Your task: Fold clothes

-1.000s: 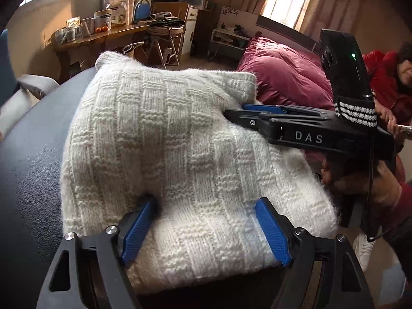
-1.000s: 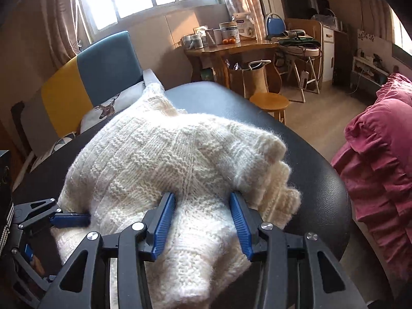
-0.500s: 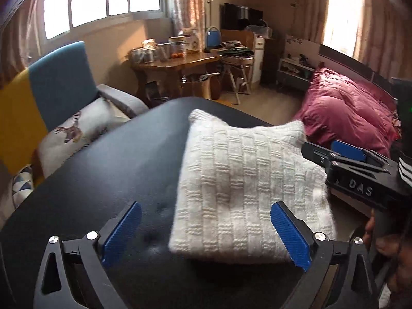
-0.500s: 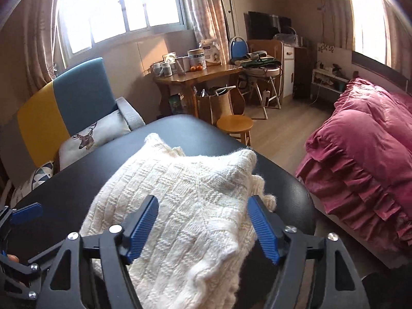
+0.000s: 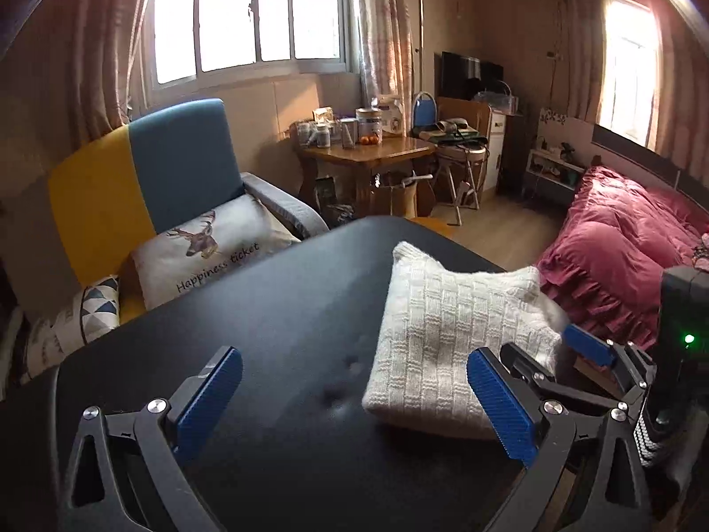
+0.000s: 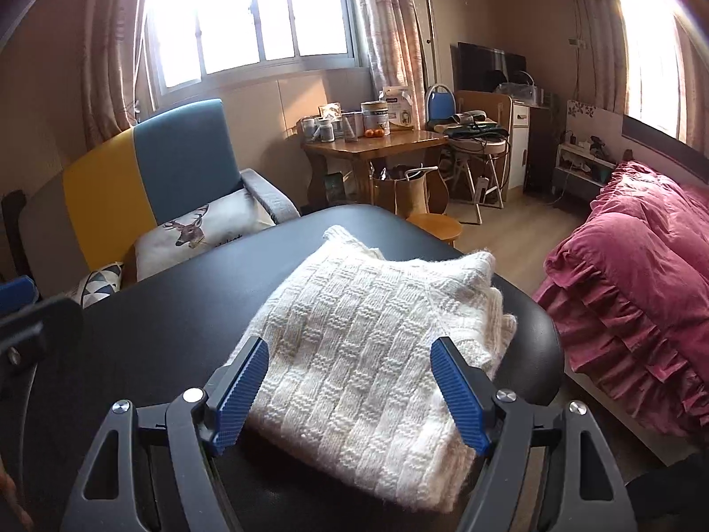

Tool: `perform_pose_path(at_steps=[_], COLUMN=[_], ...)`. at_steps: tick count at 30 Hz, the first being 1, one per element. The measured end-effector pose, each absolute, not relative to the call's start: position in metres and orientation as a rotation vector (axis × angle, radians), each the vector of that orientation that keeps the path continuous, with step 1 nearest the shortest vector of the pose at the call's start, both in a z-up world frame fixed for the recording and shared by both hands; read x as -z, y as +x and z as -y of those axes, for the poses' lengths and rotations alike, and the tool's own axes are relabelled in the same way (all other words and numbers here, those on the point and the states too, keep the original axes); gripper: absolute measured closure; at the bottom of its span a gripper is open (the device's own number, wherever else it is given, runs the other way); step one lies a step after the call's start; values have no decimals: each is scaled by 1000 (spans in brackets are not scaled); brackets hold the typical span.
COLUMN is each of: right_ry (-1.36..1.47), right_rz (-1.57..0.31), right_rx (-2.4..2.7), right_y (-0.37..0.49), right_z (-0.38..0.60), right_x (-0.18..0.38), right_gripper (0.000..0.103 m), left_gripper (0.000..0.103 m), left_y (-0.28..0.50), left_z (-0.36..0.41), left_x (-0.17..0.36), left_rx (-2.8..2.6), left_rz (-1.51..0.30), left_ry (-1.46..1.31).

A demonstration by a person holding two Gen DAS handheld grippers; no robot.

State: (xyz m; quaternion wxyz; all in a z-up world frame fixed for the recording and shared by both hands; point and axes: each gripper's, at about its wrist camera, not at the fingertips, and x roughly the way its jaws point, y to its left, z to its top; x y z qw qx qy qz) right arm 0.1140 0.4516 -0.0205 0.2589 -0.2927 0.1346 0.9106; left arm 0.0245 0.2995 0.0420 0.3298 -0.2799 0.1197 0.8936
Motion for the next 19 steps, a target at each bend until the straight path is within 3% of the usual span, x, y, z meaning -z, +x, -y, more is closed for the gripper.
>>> perform_pose_path(at_steps=[19], right_ry=[-883], right_rz=[-351], right_rx=[-2441], right_y=[122], right_z=[-446], right_x=[41], right_gripper=[26], left_gripper=[1], left_y=[50], left_z=[-304], left_x=[-56], left_rx=[-2221], left_rz=[-307], left_ry=[-708])
